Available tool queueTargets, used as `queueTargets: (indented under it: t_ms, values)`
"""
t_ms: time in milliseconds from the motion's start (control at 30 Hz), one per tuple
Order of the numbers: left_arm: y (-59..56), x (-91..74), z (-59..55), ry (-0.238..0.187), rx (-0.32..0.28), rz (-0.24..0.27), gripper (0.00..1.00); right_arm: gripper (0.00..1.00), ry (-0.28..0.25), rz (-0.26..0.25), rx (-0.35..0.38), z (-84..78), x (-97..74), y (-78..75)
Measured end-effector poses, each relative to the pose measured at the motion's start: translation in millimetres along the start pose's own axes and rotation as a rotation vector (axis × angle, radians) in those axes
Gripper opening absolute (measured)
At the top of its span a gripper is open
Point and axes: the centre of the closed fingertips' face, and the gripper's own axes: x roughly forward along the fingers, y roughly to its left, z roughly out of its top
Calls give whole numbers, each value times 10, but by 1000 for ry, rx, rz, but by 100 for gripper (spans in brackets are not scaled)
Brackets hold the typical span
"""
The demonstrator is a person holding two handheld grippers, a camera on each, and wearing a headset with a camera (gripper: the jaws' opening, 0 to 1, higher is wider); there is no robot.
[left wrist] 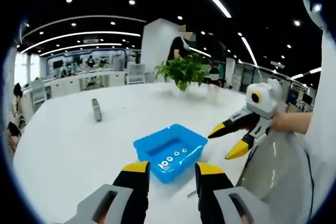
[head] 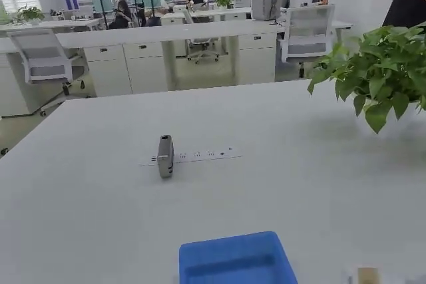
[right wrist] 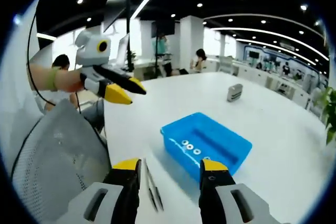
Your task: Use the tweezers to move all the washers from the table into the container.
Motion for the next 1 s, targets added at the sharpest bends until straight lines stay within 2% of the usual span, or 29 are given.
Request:
queueTargets:
  t_ms: [33, 67, 100, 133, 200, 233, 300, 367, 433, 500, 600, 667, 767, 867, 900, 1000]
  values:
    - [48, -38, 51, -42, -40, 41, 40, 46, -31, -48, 27, 51, -124, -96]
    - [67, -52, 63, -54, -49, 56, 47, 48, -48, -82, 34, 76, -205, -163]
    - [137, -93, 96, -93, -63, 109, 53, 51, -68, -140, 24, 103, -331, -271]
    - [165, -118, 106, -113, -71, 136, 58, 55, -74, -178, 11, 106, -416, -342]
    - [185, -159, 93, -128, -70, 184, 69, 62, -70, -239, -19, 86, -561, -459]
    - [216, -176, 64, -128, -49, 215, 73, 68, -59, -278, -45, 60, -653, -536]
    - [207, -179, 21, -121, -33, 243, 79, 77, -69, -331, -81, 55, -788, -641]
    - [192, -163, -4, -125, -37, 241, 85, 88, -104, -350, -72, 67, -858, -690]
    - [193, -137, -33, -130, -75, 239, 89, 98, -137, -373, -38, 63, -932, -738]
    - [208, -132, -21, -128, -71, 243, 92, 98, -144, -387, -21, 54, -999, -748]
    - [233, -163, 93, -156, -34, 288, 95, 99, -154, -423, -26, 35, -1060, -779]
    - [214, -146, 99, -150, -23, 290, 99, 99, -162, -448, -14, 25, -1074, -829]
    - [169, -117, 102, -140, -29, 290, 99, 99, -159, -470, 12, -12, -1089, -897]
    - [116, -97, 147, -165, -43, 287, 99, 99, -182, -507, 51, -26, -1180, -971]
    - [111, -92, 148, -172, -36, 292, 99, 99, -199, -533, 74, -21, -1221, -1013]
    - [146, -84, 117, -176, 7, 300, 99, 99, -204, -545, 71, -13, -1242, -1031]
